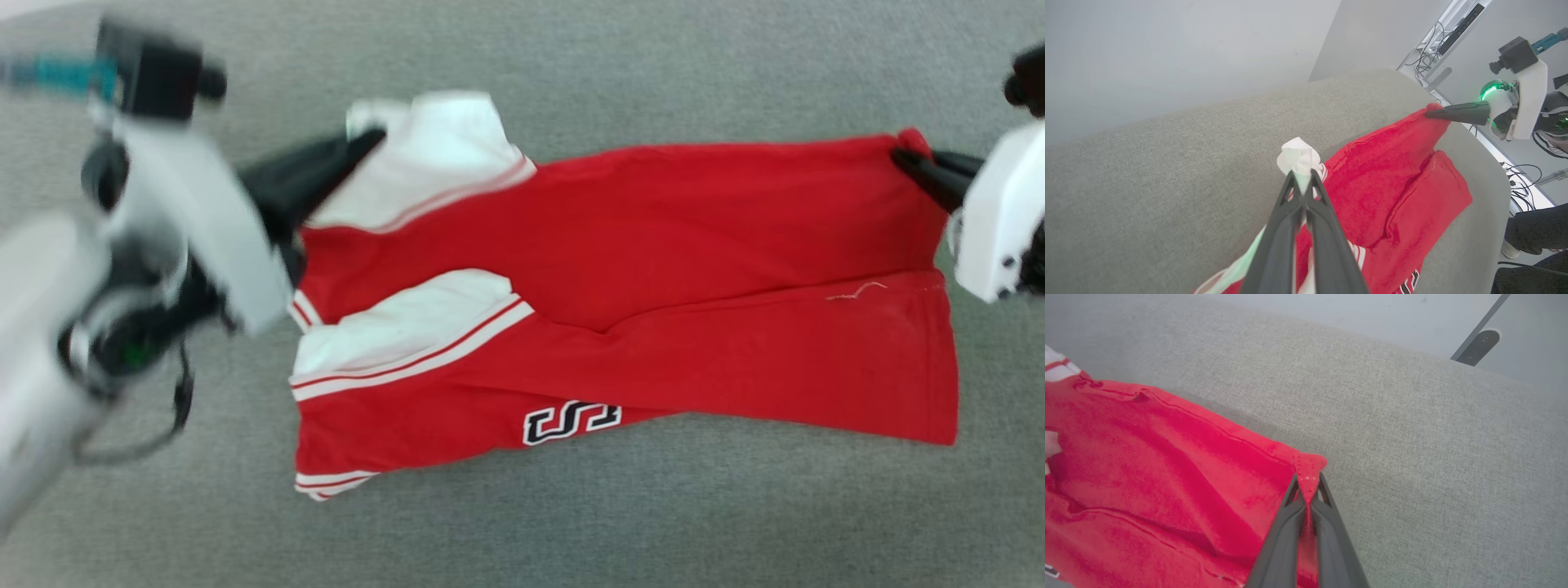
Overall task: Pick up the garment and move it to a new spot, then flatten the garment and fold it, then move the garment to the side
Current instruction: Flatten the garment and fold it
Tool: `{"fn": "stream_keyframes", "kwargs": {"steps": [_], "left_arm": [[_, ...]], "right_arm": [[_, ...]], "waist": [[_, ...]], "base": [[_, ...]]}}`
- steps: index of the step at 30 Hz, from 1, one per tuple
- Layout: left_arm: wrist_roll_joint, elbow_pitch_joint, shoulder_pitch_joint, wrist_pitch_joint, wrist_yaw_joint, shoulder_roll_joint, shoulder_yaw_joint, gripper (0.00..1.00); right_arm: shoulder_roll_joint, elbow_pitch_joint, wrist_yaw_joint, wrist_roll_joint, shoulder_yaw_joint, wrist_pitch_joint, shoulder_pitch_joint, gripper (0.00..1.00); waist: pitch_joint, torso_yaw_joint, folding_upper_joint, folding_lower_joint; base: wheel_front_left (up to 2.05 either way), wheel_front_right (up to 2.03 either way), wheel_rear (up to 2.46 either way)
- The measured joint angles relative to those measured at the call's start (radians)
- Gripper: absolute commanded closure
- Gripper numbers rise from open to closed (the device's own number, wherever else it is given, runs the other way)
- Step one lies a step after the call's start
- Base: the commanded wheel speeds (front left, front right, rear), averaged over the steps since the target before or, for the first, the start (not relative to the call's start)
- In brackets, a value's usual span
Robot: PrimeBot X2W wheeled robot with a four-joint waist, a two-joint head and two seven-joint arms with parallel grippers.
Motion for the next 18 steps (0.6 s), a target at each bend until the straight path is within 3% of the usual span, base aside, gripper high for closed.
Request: {"fn": "stream_keyframes", "kwargs": {"steps": [9,18], "left_arm": [[-0.008,-0.249,0.286,-0.266,0.000,0.189,-0.024,1.00],[0.002,-0.362,0.475,-0.398,0.033,0.228,-0.061,1.00]], "right_arm": [[-0.076,-0.205,0.000,-0.018,-0.150,0.019,0.251,1.00],[-0.030,-0.398,0.000,-0.079,-0.343,0.105,0.505,1.00]], "waist": [[-0.020,0.040,0.0000,0.0000],[-0.008,0.054,0.0000,0.0000]], "base": [[0.00,0.00,0.00],[0.00,0.00,0.00]]}}
